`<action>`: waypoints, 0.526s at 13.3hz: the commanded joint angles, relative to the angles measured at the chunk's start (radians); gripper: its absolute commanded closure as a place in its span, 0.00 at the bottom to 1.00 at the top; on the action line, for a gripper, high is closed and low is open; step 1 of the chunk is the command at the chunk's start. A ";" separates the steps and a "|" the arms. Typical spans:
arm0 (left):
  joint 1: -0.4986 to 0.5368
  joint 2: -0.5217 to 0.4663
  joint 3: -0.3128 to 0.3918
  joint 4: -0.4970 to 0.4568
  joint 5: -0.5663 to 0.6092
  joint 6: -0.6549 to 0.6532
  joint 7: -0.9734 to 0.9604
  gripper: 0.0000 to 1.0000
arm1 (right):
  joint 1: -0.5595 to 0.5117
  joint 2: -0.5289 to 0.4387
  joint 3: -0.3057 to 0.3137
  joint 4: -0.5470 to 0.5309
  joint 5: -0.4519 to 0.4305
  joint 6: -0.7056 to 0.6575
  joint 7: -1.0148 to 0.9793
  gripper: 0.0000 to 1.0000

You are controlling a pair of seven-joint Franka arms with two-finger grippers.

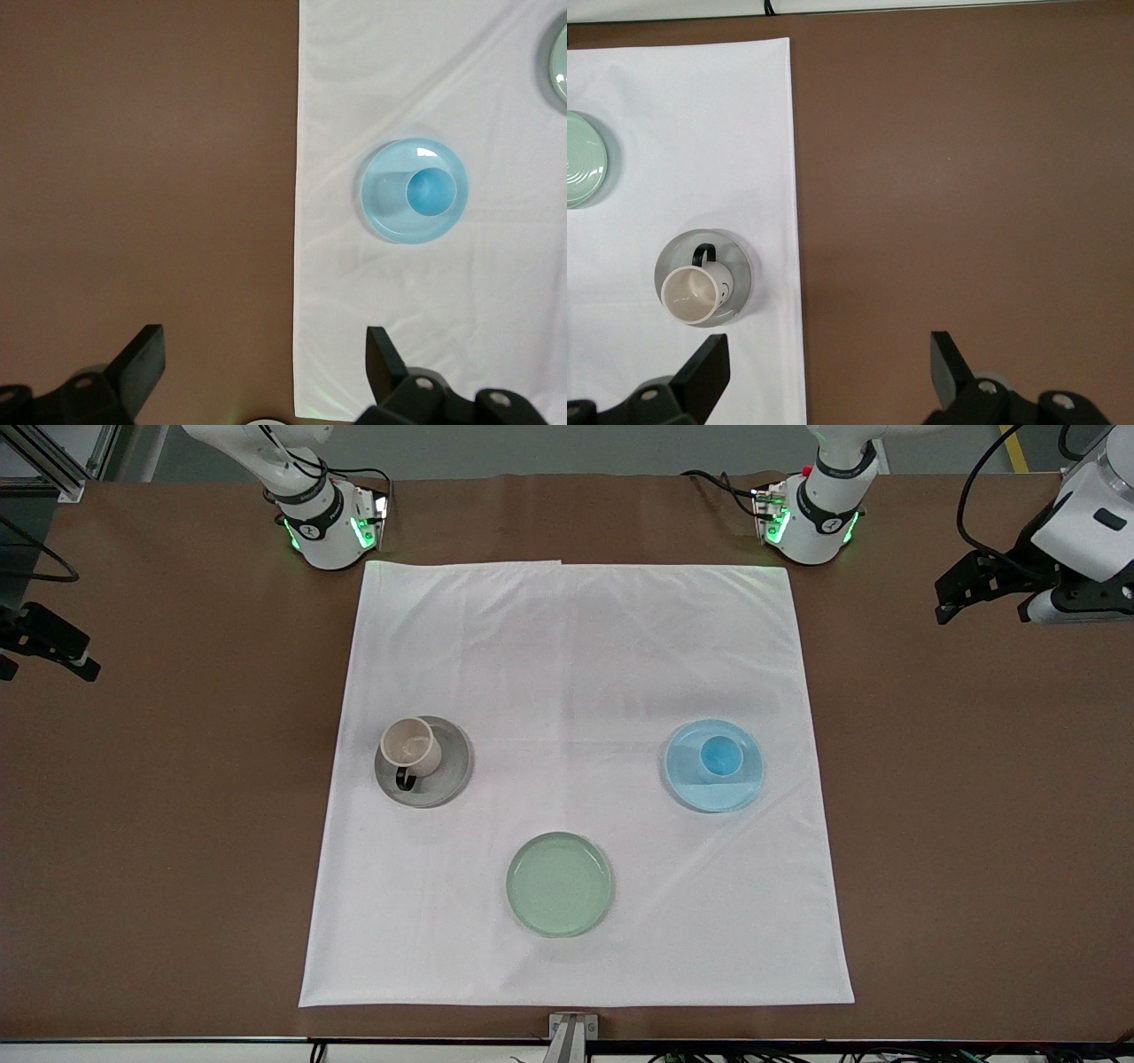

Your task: Place blue cup in blue plate and white mug in gray plate

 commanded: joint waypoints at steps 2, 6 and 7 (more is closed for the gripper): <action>-0.001 0.020 0.002 0.028 -0.021 -0.008 0.004 0.00 | -0.007 0.011 0.008 0.022 -0.012 -0.012 -0.002 0.00; -0.003 0.020 0.002 0.028 -0.025 -0.009 0.002 0.00 | -0.007 0.011 0.007 0.022 -0.013 -0.010 -0.002 0.00; -0.003 0.021 0.002 0.028 -0.025 -0.009 0.002 0.00 | -0.007 0.011 0.008 0.022 -0.013 -0.010 -0.002 0.00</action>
